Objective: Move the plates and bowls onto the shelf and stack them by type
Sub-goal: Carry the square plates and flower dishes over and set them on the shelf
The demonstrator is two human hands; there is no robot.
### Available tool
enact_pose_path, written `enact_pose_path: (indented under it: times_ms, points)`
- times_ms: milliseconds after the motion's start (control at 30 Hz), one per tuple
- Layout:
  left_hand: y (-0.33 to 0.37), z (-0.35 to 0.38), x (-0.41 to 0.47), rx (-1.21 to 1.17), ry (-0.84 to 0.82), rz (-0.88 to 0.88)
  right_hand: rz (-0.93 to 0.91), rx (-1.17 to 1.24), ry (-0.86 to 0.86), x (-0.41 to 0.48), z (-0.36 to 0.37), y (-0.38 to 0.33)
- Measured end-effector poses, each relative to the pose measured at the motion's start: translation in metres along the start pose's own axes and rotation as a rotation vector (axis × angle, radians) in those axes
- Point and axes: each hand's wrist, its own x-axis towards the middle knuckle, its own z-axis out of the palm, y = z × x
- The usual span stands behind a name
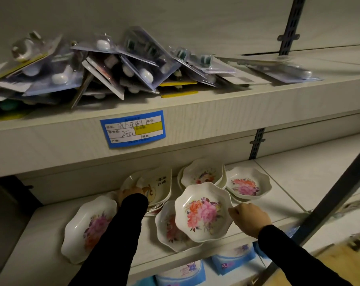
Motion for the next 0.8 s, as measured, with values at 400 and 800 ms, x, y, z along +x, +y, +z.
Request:
enact_pose_path:
  times_ms: [400, 800]
  points:
    - [0.001, -0.034, -0.005, -0.304, -0.151, 0.018, 0.017, 0.079, 0.001, -0.009, -0.005, 0.007]
    - [-0.015, -0.056, -0.074, -0.329, -0.039, 0.277, 0.067, 0.256, 0.066, -0.036, -0.012, 0.05]
